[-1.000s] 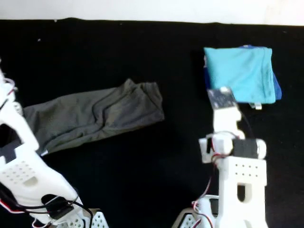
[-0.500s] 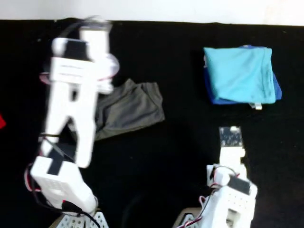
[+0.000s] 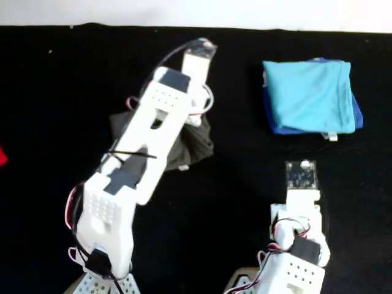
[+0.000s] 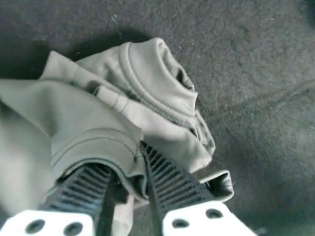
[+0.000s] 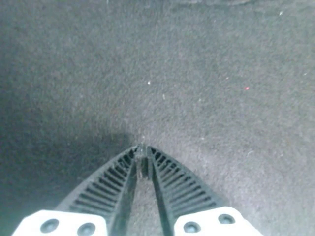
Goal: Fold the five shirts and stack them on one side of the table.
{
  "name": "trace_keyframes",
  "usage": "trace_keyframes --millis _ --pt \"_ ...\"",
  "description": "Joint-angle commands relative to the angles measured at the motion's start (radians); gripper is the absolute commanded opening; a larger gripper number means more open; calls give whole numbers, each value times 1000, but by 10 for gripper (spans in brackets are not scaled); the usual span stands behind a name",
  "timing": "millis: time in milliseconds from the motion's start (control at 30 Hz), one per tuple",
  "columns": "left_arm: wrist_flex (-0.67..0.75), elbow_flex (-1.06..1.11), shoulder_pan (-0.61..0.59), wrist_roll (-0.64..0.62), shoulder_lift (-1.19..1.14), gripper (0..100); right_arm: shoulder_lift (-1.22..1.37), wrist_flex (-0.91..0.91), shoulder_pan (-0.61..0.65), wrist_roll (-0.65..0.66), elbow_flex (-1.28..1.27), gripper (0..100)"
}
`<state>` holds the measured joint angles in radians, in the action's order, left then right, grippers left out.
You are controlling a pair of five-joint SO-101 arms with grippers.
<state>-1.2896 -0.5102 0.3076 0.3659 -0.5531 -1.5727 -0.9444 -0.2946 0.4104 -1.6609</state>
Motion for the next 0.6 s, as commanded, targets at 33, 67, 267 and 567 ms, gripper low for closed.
trace_keyframes --millis 33,67,267,567 --pt "18 -88 2 -40 -15 152 -58 -28 -8 6 -142 8" --pt "11 -108 1 -71 -10 164 -61 -28 -8 6 -143 8" --pt "-189 -318 -22 -112 28 164 -65 -30 -10 6 -143 8" --pt "-434 -397 -156 -112 30 2 -65 -30 -12 6 -143 8"
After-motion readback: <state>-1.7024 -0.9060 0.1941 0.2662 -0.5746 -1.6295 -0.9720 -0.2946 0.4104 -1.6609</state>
